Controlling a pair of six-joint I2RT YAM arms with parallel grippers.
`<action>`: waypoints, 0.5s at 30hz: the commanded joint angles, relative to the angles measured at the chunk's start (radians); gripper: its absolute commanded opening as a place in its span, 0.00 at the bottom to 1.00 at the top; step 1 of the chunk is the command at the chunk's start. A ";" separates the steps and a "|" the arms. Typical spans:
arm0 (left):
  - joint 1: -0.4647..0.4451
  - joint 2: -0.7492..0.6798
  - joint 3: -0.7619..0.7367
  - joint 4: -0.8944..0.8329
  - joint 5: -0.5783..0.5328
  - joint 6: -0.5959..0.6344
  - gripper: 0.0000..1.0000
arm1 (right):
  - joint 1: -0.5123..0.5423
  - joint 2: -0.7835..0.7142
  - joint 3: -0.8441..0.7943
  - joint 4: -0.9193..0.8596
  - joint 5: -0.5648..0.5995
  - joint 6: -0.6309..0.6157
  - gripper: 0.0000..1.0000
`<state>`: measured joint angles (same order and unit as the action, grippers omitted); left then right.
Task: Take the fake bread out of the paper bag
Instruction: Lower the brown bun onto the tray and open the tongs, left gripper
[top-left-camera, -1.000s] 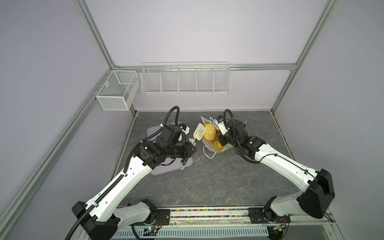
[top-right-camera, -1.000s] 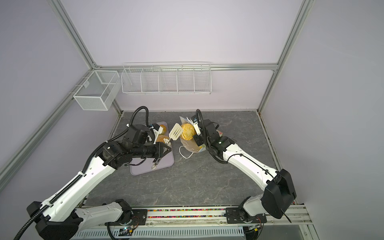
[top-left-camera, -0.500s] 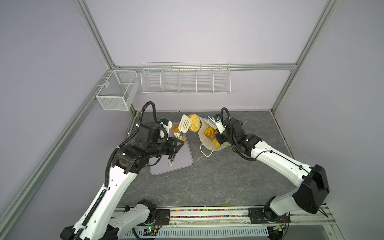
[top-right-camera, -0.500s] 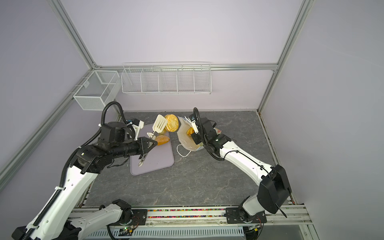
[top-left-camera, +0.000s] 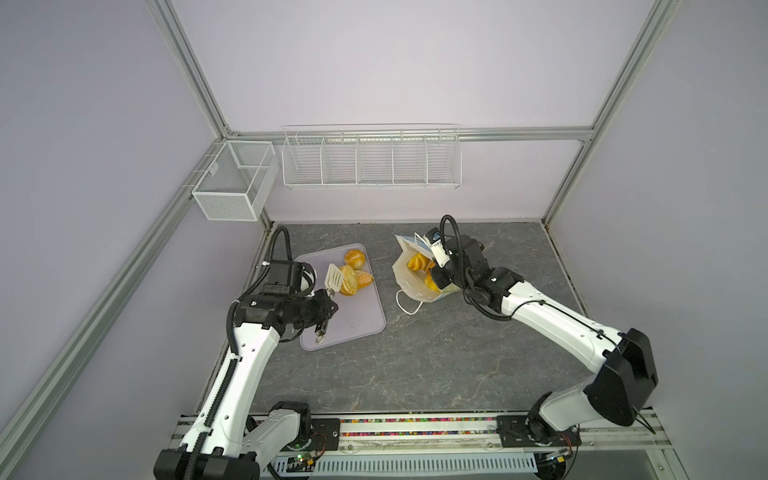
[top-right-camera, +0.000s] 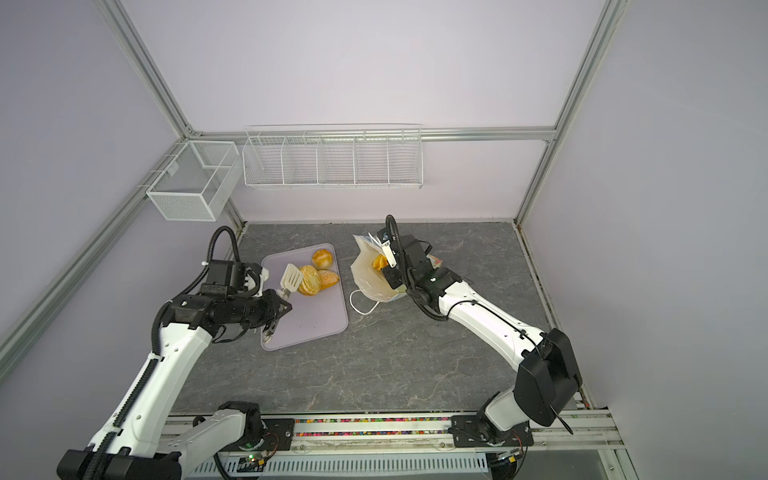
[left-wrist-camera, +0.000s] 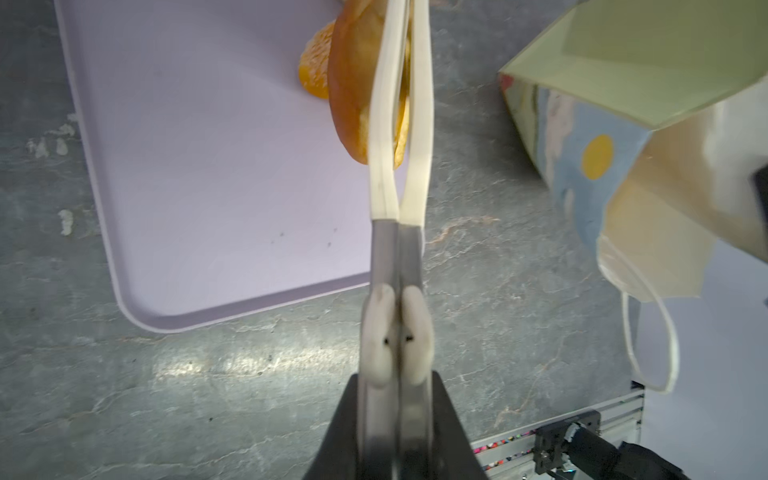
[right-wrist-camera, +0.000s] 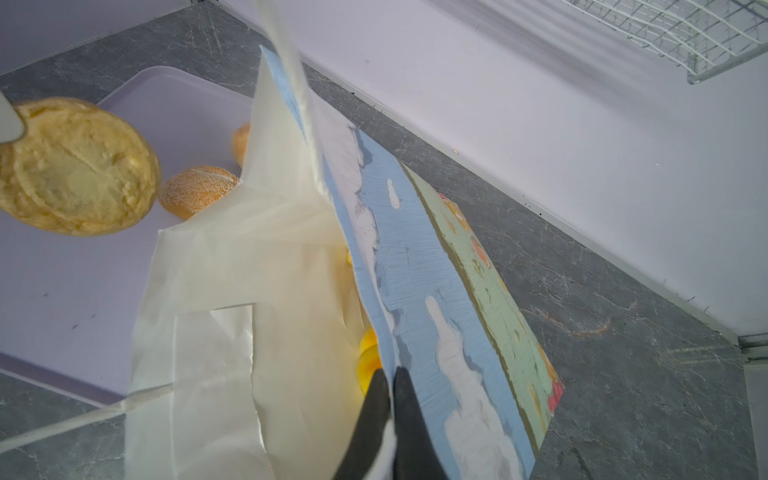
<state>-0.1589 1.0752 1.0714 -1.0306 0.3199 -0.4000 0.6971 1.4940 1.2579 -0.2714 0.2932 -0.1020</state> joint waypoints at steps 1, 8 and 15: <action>0.010 0.022 0.027 -0.019 -0.101 0.068 0.00 | -0.002 -0.049 0.002 -0.022 0.023 -0.026 0.07; 0.021 0.107 0.082 -0.069 -0.246 0.128 0.00 | -0.019 -0.110 -0.024 -0.023 0.033 -0.053 0.07; 0.033 0.196 0.178 -0.102 -0.369 0.183 0.00 | -0.035 -0.131 -0.058 -0.028 0.021 -0.039 0.07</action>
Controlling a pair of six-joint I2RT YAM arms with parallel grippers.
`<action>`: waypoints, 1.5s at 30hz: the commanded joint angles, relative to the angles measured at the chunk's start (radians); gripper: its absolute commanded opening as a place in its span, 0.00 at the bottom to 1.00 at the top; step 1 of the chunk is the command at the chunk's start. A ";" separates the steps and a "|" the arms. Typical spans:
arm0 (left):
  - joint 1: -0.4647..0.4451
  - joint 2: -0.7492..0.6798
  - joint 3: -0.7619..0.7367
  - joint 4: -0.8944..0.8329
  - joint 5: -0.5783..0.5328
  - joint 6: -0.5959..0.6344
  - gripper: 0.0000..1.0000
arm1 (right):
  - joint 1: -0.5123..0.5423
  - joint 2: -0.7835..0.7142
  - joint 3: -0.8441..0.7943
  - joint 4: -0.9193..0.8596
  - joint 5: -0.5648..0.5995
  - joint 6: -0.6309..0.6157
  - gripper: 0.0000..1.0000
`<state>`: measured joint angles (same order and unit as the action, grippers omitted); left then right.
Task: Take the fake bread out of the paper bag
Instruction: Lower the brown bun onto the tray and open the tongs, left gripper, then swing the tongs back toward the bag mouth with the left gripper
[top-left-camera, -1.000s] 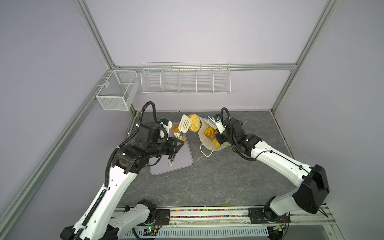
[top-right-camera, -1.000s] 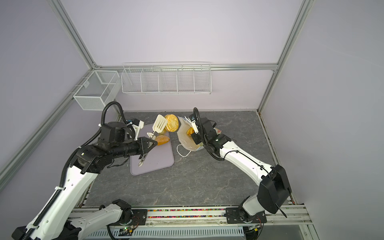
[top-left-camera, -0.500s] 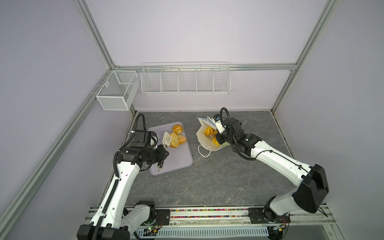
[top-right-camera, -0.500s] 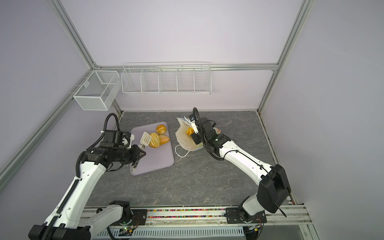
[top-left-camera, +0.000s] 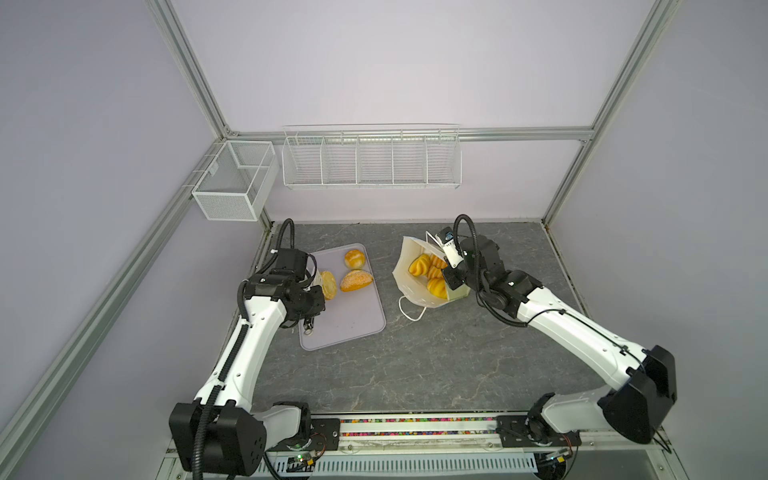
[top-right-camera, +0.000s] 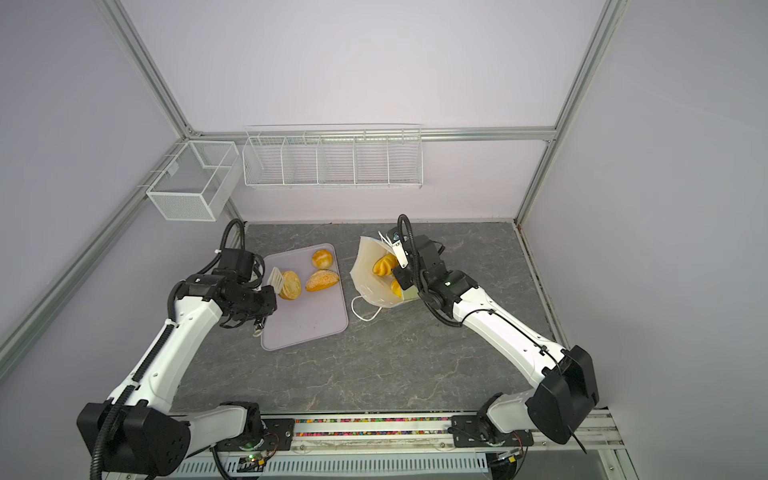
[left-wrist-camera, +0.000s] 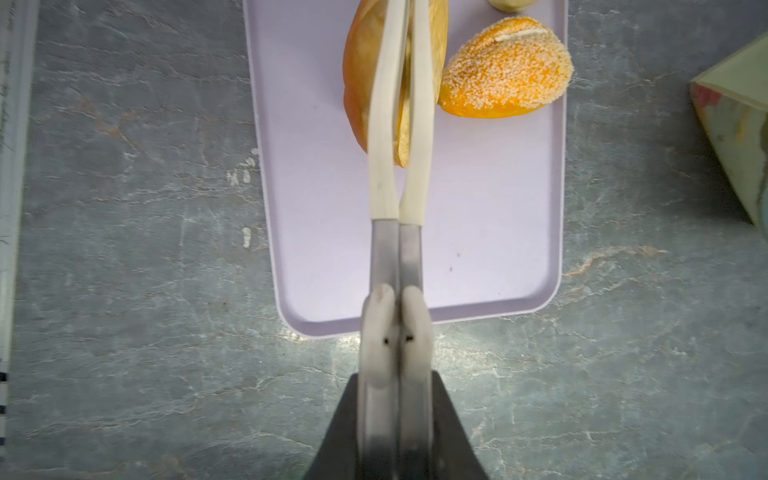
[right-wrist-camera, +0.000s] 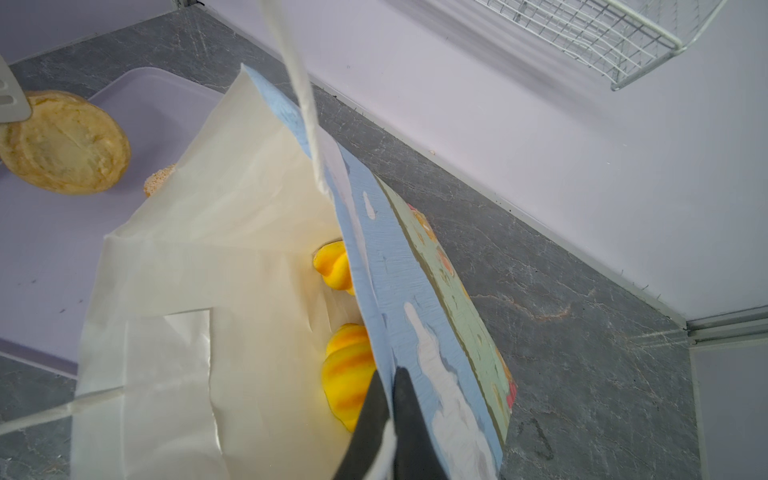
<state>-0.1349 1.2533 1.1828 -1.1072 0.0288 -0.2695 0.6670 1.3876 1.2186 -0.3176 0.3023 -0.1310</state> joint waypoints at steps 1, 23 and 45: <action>0.013 0.032 0.085 -0.029 -0.093 0.060 0.00 | -0.005 -0.029 -0.019 0.015 0.016 -0.013 0.07; 0.024 0.463 0.413 -0.042 -0.364 0.166 0.00 | -0.007 -0.075 -0.024 0.005 0.014 -0.003 0.06; -0.103 0.601 0.471 0.034 -0.046 0.072 0.06 | -0.007 -0.108 -0.030 -0.033 0.016 0.019 0.07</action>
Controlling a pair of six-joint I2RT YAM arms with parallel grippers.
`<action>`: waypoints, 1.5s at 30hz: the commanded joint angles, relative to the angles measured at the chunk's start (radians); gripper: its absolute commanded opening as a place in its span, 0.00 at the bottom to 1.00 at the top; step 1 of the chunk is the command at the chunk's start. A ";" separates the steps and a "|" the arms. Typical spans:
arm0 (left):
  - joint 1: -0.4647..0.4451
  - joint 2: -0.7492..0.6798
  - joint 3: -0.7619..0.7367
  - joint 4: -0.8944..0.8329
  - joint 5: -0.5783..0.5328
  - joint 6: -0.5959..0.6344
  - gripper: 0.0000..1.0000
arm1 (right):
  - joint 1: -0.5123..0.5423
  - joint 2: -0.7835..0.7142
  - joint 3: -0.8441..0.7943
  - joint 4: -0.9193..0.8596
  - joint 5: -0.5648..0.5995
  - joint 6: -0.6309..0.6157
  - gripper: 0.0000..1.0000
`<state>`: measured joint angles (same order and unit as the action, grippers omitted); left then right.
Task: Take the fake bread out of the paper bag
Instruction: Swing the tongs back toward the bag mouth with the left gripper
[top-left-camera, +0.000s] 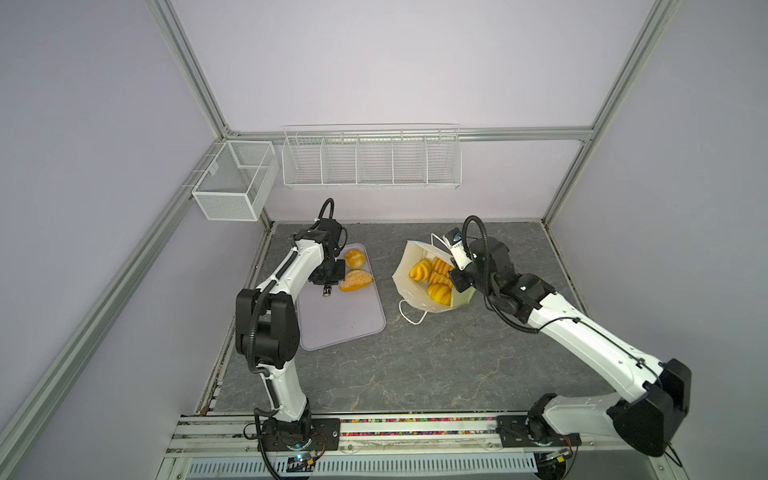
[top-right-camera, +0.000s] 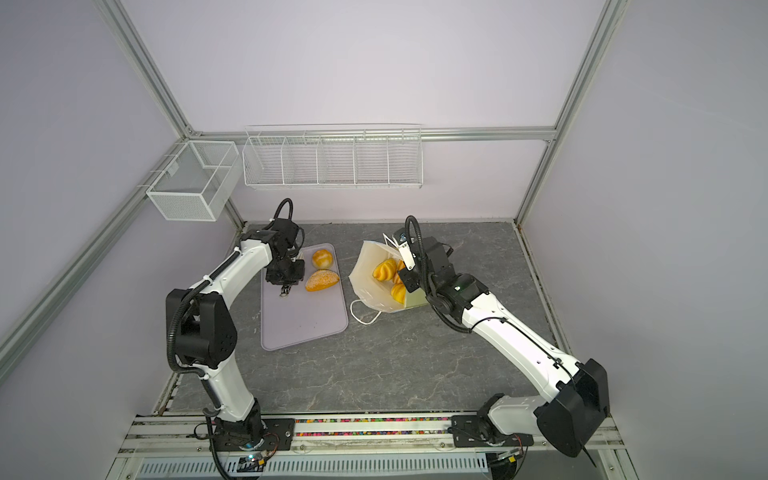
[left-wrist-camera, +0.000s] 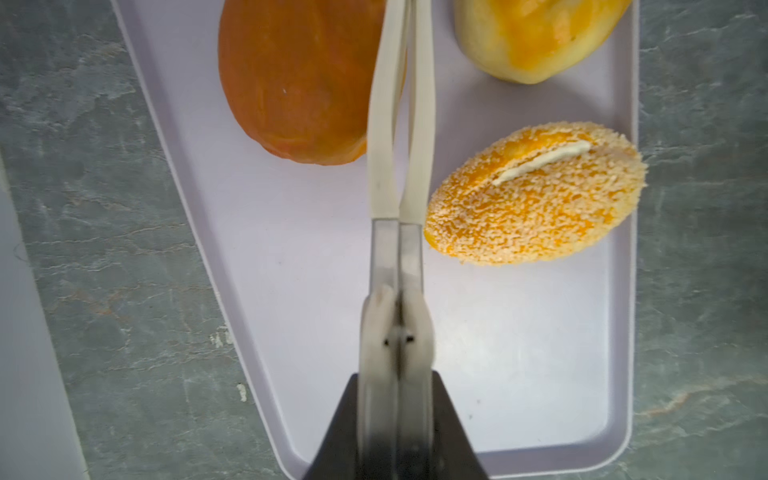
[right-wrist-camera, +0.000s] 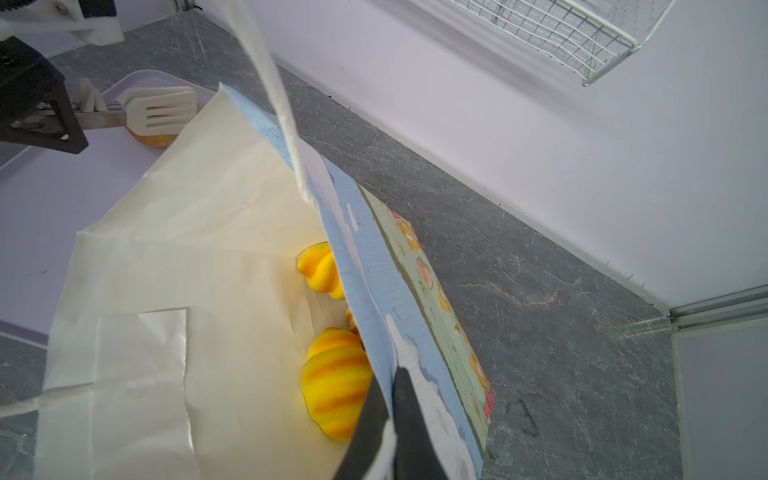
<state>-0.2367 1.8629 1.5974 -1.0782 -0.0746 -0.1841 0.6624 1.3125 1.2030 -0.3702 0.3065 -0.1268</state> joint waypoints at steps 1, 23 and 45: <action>-0.001 -0.009 0.062 0.000 0.063 -0.013 0.08 | -0.001 -0.035 -0.014 0.019 0.013 0.014 0.07; -0.065 -0.346 0.101 -0.073 0.279 0.008 0.00 | -0.002 -0.043 -0.014 0.019 0.054 -0.018 0.07; -0.393 -0.490 0.007 0.181 0.351 -0.163 0.00 | -0.052 0.119 0.216 0.022 0.076 -0.163 0.06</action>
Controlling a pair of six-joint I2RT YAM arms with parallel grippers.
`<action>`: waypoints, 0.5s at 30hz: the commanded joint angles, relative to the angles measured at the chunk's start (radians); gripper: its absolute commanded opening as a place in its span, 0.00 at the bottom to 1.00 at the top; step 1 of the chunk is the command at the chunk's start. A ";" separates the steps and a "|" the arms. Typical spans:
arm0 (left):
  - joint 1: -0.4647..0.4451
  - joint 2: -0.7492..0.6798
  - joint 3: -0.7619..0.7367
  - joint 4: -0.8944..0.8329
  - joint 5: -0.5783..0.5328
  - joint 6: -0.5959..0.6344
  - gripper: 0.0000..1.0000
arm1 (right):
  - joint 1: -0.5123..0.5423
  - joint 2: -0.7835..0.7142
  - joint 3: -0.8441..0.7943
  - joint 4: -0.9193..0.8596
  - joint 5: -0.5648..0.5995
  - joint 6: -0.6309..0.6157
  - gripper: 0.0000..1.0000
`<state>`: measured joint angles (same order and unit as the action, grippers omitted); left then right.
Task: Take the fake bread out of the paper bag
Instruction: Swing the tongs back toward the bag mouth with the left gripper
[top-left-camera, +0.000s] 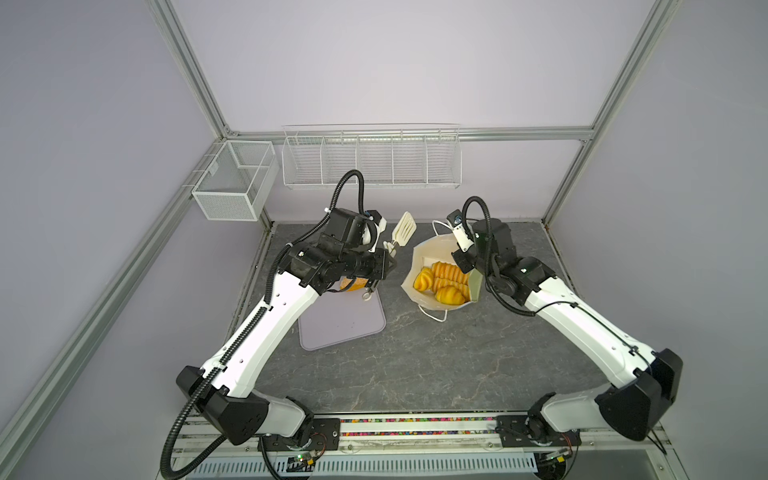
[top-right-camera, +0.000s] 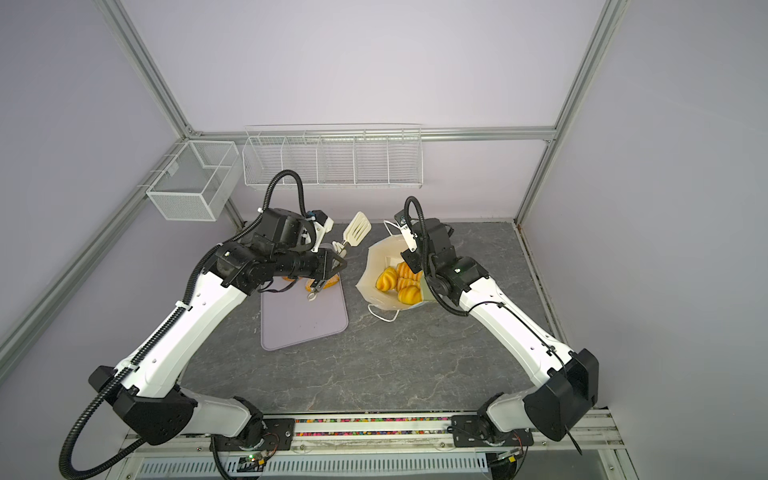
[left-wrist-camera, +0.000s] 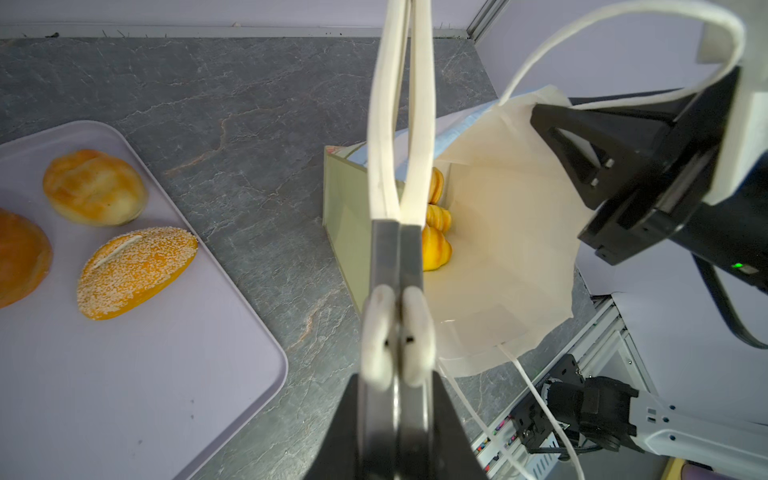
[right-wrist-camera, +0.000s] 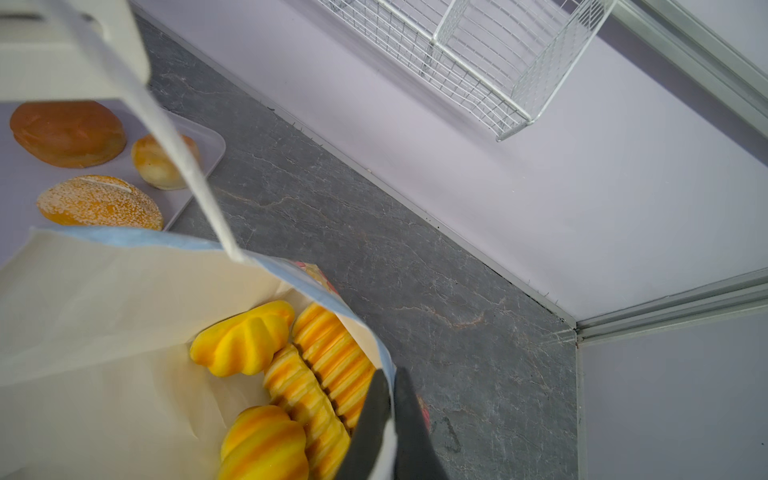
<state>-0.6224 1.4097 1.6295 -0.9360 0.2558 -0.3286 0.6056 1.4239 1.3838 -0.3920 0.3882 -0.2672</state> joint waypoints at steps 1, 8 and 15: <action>-0.008 -0.056 -0.045 0.040 0.020 -0.020 0.00 | 0.009 0.010 0.036 0.047 -0.007 -0.017 0.06; -0.022 -0.258 -0.289 0.067 -0.014 -0.057 0.00 | 0.083 -0.036 -0.065 0.060 -0.017 0.016 0.07; -0.028 -0.412 -0.430 0.012 -0.108 -0.068 0.00 | 0.178 -0.077 -0.168 0.074 0.001 0.054 0.07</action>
<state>-0.6464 1.0439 1.2060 -0.9195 0.2039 -0.3817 0.7578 1.3785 1.2446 -0.3603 0.3813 -0.2390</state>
